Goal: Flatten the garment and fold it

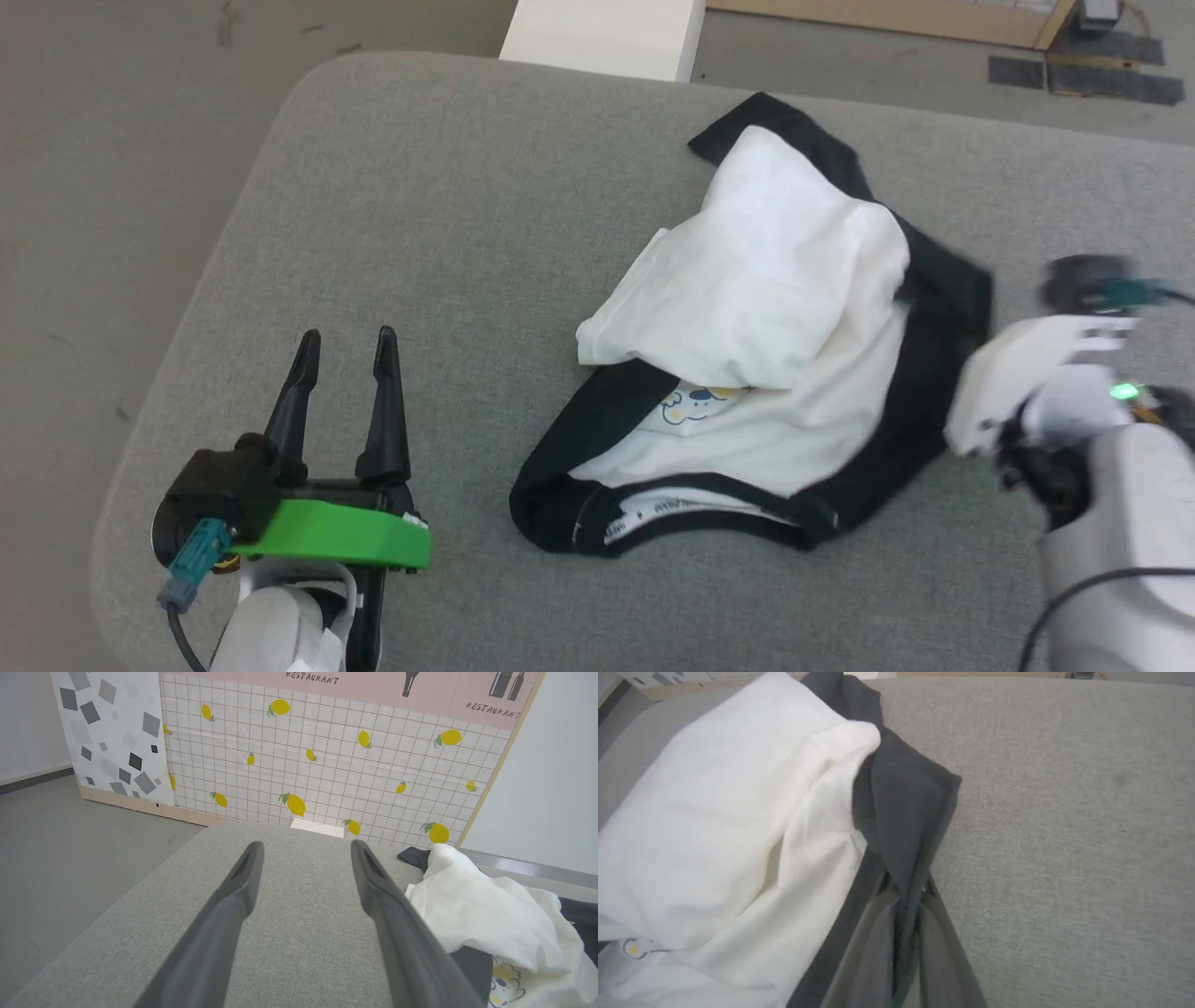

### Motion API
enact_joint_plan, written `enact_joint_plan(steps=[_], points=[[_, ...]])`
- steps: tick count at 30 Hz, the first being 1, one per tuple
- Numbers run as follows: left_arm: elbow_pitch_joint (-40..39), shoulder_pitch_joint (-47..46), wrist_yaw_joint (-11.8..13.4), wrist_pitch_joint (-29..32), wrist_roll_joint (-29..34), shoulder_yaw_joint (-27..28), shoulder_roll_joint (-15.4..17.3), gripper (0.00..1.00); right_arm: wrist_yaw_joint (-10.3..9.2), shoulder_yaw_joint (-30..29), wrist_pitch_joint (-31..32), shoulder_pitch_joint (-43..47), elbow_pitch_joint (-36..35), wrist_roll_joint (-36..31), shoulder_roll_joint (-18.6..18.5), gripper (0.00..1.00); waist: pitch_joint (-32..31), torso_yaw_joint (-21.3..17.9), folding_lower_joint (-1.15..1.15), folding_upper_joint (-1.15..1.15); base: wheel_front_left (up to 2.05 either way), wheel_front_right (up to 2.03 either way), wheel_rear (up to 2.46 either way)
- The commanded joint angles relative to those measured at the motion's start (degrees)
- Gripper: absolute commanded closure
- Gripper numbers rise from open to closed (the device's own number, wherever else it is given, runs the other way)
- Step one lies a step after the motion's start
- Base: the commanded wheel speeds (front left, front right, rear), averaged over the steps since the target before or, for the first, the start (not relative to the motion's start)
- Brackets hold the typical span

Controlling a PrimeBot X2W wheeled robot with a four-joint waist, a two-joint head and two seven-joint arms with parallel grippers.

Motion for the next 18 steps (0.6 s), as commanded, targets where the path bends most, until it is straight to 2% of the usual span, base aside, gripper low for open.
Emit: enact_joint_plan(steps=[1,4,7,10,12,13,14,18], points=[[0.15,-0.37,-0.65,-0.43,1.0,0.41,-0.49,0.0,-0.09,-1.9,-2.34,0.27,-1.64,0.44,-0.27,1.0,-1.36,-1.26,0.0,0.0,0.0,0.0,0.0],[1.1,-0.09,-1.22,-0.43,1.46,0.82,-0.97,0.0,-0.09,-7.86,-5.33,3.14,-5.23,2.0,-0.27,1.0,-2.66,-2.56,0.0,0.0,0.0,0.0,0.0],[2.25,0.39,-1.4,-0.43,1.66,1.01,-1.44,0.0,-0.09,-13.8,-5.24,7.87,-7.53,4.26,-0.27,1.0,-3.69,-3.81,0.0,0.0,0.0,0.0,0.0],[3.48,0.74,-1.69,-0.43,1.53,0.85,-1.72,0.0,-0.09,-16.9,-4.04,12.56,-7.72,6.99,-0.27,1.0,-4.02,-4.98,0.0,0.0,0.0,0.0,0.0],[4.58,1.06,-1.74,-0.38,1.08,0.78,-1.87,0.0,-0.09,-16.47,-3.2,14.97,-6.57,8.8,-0.27,1.0,-4.14,-6.1,0.0,0.0,0.0,0.0,0.0],[5.25,1.2,-1.64,0.2,0.45,0.78,-2.0,0.0,-0.09,-15.64,-3.36,15.53,-6.21,10.04,-0.27,0.71,-4.11,-6.5,0.0,0.0,0.0,0.0,0.0],[6.04,1.25,-1.32,1.29,-0.64,0.98,-2.19,0.0,-0.09,-14.42,-4.36,15.83,-6.17,11.49,-0.27,0.0,-4.12,-7.03,0.0,0.0,0.0,0.0,0.0],[7.86,0.36,-1.28,5.43,-4.87,1.18,-2.67,0.0,-0.09,-11.98,-9.96,15.88,-6.02,15.34,-0.27,0.0,-5.26,-8.92,0.0,0.0,0.0,0.0,0.0]])
